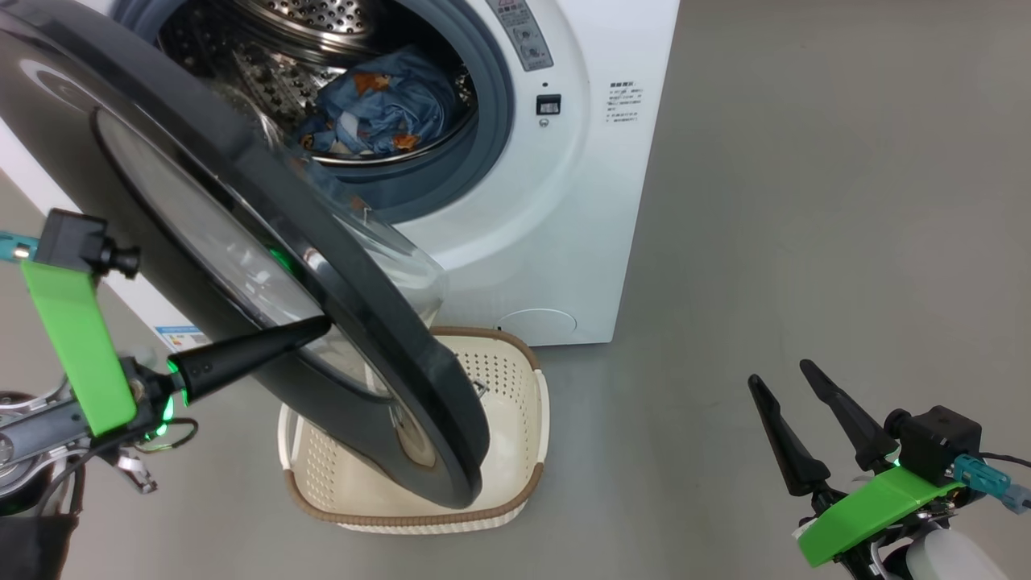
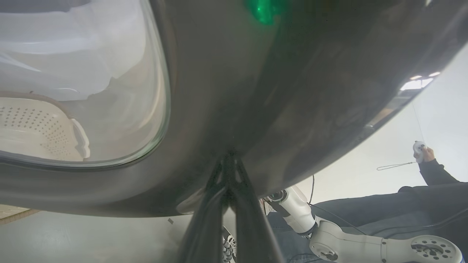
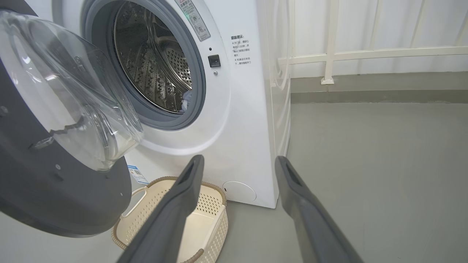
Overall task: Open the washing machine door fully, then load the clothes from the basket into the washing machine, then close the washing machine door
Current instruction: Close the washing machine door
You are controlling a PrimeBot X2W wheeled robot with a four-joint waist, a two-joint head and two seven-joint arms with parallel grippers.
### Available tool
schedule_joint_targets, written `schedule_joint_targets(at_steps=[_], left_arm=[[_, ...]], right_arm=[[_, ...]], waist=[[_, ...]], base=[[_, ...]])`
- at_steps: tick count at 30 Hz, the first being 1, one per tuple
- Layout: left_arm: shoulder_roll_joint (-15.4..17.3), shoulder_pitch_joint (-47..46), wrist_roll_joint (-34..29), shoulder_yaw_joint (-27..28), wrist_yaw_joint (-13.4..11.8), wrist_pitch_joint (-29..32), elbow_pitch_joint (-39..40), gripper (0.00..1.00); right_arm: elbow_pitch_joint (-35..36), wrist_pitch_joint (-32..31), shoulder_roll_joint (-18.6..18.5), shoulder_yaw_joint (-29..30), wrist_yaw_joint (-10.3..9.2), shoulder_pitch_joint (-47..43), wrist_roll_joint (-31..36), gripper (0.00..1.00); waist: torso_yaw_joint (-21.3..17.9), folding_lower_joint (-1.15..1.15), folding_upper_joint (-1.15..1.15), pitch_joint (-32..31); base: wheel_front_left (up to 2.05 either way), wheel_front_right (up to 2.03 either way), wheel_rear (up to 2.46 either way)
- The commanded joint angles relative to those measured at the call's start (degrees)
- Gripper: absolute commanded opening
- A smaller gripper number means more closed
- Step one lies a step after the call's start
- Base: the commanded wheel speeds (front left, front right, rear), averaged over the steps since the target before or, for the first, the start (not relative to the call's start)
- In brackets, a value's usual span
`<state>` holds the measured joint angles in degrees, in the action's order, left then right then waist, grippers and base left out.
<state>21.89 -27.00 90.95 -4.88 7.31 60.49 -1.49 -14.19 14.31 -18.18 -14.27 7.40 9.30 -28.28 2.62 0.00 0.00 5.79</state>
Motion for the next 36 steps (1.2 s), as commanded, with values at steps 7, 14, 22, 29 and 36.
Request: schedule_joint_targets(at_steps=[7,14,22,29,36], left_arm=[[2.58,-0.18,-1.84,4.27,0.18,-2.34,1.36,0.32],[2.88,4.24,-3.84,6.48,0.18,-6.47,1.55,1.00],[3.04,9.89,-7.28,8.92,0.18,-14.66,0.02,1.00],[2.56,14.87,-9.60,9.93,0.18,-24.65,-1.63,1.00],[3.25,20.03,-12.99,7.88,0.18,-38.48,-2.90,1.00]], right_arm=[[1.27,0.69,-0.22,-0.81,0.09,-0.49,0.87,1.00],[1.22,0.69,-0.38,-1.03,0.09,-0.81,0.70,1.00],[1.45,0.69,-0.63,-0.95,0.09,-1.06,0.63,1.00],[1.44,0.69,-0.71,-0.67,0.09,-1.27,0.55,1.00],[1.55,0.69,-0.91,0.18,0.09,-1.91,0.59,1.00]], waist=[[1.76,0.00,0.00,-0.41],[3.49,0.00,0.00,-0.78],[4.21,0.00,0.00,-0.73],[4.06,0.00,0.00,-0.54],[3.45,0.00,0.00,-0.12]], base=[[0.00,0.00,0.00],[0.00,0.00,0.00],[0.00,0.00,0.00],[0.00,0.00,0.00],[0.00,0.00,0.00]])
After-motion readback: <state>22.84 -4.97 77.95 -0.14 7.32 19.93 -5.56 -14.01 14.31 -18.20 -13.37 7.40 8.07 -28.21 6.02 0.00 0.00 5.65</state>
